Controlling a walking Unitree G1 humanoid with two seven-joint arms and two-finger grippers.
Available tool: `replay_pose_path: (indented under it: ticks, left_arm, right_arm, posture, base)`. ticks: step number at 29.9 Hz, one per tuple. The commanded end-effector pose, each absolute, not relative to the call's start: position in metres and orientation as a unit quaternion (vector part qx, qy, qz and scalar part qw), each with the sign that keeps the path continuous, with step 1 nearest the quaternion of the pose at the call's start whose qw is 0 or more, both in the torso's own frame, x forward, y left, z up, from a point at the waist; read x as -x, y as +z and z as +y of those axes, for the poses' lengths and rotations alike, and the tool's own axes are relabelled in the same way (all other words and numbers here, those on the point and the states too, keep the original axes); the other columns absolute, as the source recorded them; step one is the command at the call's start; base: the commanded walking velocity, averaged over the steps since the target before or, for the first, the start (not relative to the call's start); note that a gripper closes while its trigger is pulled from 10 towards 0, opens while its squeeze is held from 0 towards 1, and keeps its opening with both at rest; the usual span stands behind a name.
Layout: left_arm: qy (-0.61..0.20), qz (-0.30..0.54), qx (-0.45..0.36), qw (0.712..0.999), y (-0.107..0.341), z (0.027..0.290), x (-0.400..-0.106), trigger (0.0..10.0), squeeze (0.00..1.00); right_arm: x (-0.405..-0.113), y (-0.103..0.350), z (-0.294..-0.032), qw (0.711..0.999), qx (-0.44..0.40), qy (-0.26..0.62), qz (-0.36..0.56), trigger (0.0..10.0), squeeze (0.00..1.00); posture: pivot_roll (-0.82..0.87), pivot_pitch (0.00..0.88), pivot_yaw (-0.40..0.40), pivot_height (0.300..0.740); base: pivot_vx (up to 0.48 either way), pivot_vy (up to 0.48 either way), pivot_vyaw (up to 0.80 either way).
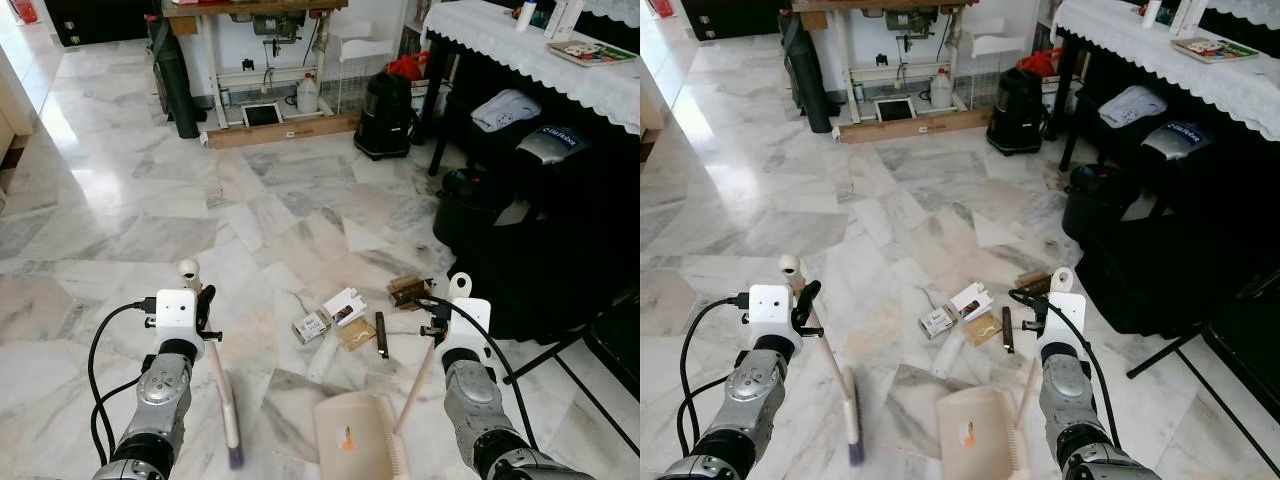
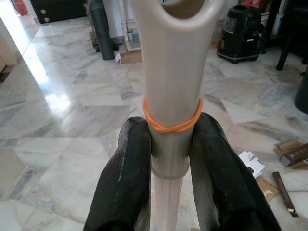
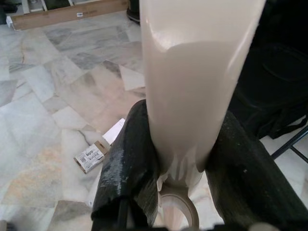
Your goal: Sweep floor
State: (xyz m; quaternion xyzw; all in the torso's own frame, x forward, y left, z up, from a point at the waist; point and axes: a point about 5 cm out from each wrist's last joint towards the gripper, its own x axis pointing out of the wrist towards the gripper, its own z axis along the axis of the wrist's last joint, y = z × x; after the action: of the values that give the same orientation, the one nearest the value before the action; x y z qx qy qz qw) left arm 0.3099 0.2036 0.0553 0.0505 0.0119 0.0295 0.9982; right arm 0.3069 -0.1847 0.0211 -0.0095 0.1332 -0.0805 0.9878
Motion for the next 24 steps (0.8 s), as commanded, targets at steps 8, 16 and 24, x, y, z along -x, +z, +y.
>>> replay_pose_path:
  ticks: [8,16,24]
  left_arm:
    - [0.031,0.004,-0.053,0.998,0.0596,0.2057,-0.3123,10.0,0.00]
    - [0.032,0.005,-0.054,0.998,0.0593,0.2058,-0.3122,10.0,0.00]
    - [0.033,0.006,-0.054,0.998,0.0590,0.2058,-0.3119,10.0,0.00]
  right_arm:
    - [-0.3106,0.0258,-0.1850,0.989,0.001,-0.084,0.124,10.0,0.00]
    - [-0.3107,0.0266,-0.1849,0.990,0.006,-0.081,0.119,10.0,0.00]
    - [-0.3105,0.0263,-0.1851,0.989,0.002,-0.083,0.120,10.0,0.00]
  posture:
    - [0.10,0.000,-0.017,0.740]
    - [0.10,0.000,-0.018,0.740]
    - [0.10,0.000,-0.019,0.740]
  base:
    - [0.060,0.000,-0.50]
    - [0.253,0.000,0.00]
    - [0.273,0.000,0.00]
